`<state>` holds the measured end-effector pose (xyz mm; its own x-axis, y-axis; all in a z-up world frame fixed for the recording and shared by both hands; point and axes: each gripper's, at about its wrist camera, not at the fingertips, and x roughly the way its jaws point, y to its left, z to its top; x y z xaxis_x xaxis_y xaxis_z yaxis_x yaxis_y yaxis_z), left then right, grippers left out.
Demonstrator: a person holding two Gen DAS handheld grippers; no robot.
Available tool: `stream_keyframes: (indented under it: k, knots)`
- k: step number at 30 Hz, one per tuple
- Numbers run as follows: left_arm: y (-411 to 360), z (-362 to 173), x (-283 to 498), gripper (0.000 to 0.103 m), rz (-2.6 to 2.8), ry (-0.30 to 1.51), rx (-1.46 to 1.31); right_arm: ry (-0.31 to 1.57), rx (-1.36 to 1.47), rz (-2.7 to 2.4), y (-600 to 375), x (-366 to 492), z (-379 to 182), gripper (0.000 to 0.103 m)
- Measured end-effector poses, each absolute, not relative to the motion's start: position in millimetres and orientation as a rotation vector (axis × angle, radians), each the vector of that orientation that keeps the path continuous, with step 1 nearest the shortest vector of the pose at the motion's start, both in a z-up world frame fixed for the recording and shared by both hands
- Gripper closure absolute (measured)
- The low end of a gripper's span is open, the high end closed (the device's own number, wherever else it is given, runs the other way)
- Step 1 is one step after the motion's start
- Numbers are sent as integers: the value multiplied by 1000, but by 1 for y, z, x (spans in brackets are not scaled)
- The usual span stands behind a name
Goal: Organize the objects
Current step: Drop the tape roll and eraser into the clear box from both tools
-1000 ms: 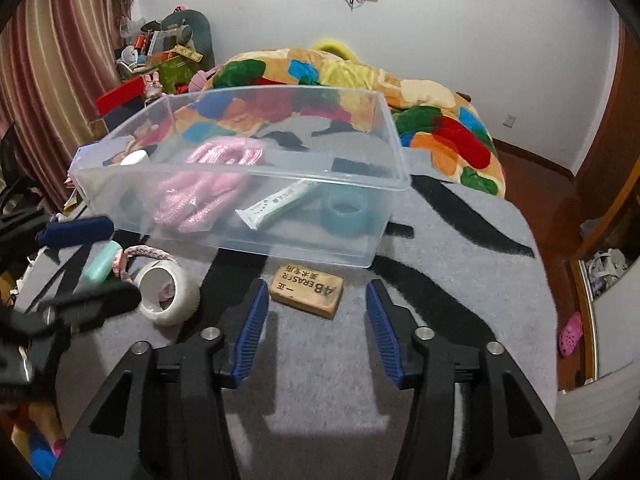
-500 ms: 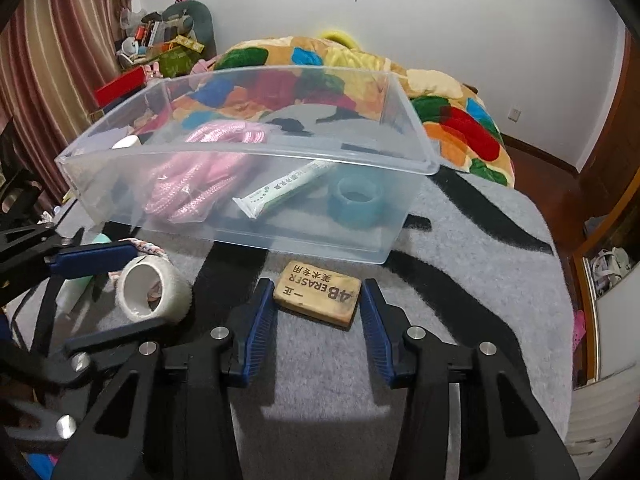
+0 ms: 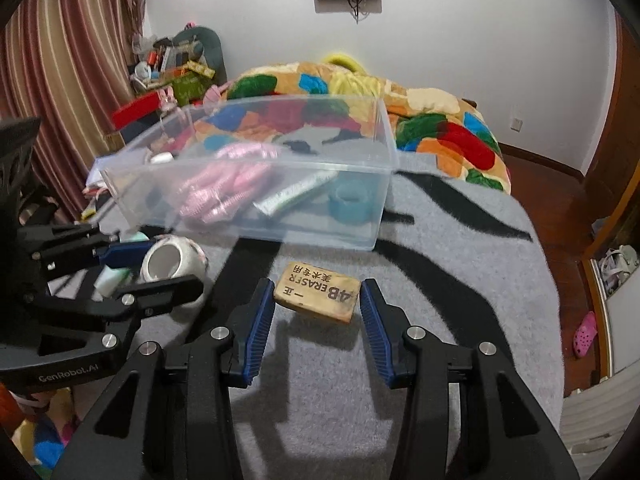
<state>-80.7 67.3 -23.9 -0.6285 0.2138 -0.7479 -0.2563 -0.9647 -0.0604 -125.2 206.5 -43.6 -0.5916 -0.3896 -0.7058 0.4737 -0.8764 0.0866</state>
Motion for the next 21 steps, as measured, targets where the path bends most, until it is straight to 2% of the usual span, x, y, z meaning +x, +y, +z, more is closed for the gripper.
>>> stream_keyframes:
  k: [6, 13, 21]
  knots:
    - [59, 12, -74, 64, 2670, 53, -1046, 124, 934, -2473, 202, -127, -10, 63]
    - [38, 36, -95, 64, 2718, -74, -987, 124, 873, -2509, 188, -152, 17, 63]
    - [15, 22, -135, 64, 2762, -173, -1087, 87, 961, -2461, 163, -199, 2, 63]
